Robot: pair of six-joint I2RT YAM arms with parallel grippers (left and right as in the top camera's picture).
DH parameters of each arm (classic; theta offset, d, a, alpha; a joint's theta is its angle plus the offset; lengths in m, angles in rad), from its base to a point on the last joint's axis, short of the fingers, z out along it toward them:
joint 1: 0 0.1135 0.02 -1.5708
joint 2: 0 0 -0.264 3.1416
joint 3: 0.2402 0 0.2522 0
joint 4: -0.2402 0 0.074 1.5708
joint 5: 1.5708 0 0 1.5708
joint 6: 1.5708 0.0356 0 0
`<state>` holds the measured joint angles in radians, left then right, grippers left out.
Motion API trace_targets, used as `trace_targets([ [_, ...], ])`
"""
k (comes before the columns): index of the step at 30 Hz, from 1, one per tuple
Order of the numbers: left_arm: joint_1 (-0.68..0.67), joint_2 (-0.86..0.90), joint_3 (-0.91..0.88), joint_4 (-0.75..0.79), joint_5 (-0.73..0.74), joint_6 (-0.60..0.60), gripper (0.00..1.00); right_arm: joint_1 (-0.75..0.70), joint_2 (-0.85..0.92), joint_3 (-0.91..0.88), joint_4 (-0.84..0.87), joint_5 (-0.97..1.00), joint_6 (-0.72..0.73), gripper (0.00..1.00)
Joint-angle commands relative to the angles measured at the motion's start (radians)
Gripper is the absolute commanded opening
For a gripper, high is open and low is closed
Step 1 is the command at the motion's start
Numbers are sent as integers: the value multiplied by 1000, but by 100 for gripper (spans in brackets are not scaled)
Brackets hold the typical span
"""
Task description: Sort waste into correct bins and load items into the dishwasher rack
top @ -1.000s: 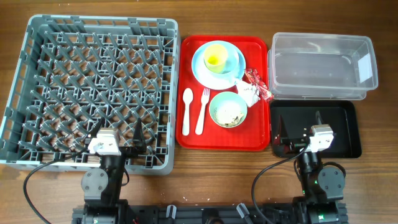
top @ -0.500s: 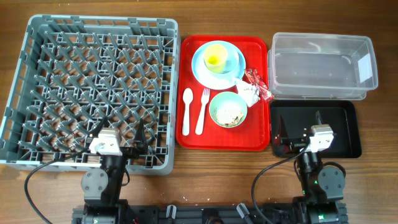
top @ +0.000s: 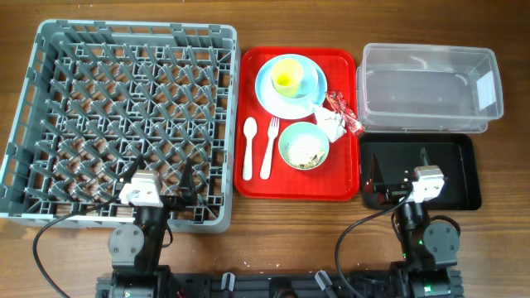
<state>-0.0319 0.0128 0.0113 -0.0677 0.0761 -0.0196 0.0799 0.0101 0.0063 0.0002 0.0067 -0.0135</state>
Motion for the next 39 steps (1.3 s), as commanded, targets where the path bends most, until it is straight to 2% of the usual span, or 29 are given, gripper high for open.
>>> trace_targets([
  [1,-5,-3,-5,-1,16,13,100,1,-5,-1,6,-8,-10,100],
  [7,-5,-3,-5,-1,16,12,100,1,-5,-1,6,-8,-10,100],
  [13,-5,-2,-5,54,95,20,100,1,-5,-1,6,-8,-10,100],
  [15,-5,-2,19,120,237,31,100,1,-5,-1,6,-8,-10,100],
  [16,-5,-2,90,117,325,-13,100,1,-5,-1,6,-8,-10,100],
  [17,-5,3,148,116,329,-97,100,1,-5,-1,6,-8,-10,100],
  [19,-5,43,290,97,376,-167,100,1,-5,-1,6,-8,-10,100],
  [21,-5,124,450,16,446,-176,100,2,-5,-1,6,-8,-10,100],
  [24,-5,422,851,-359,552,-174,100,1,-5,-1,6,-8,-10,100],
  [26,-5,636,1074,-620,555,-169,100,2,-5,-1,6,-8,-10,100],
  [27,-5,722,1152,-704,551,-168,100,2,-5,-1,6,-8,-10,100],
  [29,-5,897,1256,-735,582,-189,100,1,-5,-1,6,-8,-10,100],
  [30,-5,962,1259,-744,632,-239,100,2,-5,-1,6,-8,-10,100],
  [31,-6,1025,1259,-744,648,-353,100,1,-5,-1,6,-8,-10,100],
  [32,-7,1065,1259,-778,654,-435,90,1,-5,-1,6,-8,-10,100],
  [33,-23,1110,1259,-832,652,-459,54,2,-5,-1,6,-8,-10,100],
  [34,-68,1164,1258,-885,598,-460,24,2,-5,-1,6,-8,-10,100],
  [35,-132,1212,1258,-921,484,-460,14,1,-5,-1,6,-8,-10,100],
  [36,-209,1263,1258,-945,350,-468,13,1,-5,-1,6,-8,-10,100],
  [39,-387,1364,1258,-949,129,-551,13,1,-5,-1,6,-8,-10,100],
])
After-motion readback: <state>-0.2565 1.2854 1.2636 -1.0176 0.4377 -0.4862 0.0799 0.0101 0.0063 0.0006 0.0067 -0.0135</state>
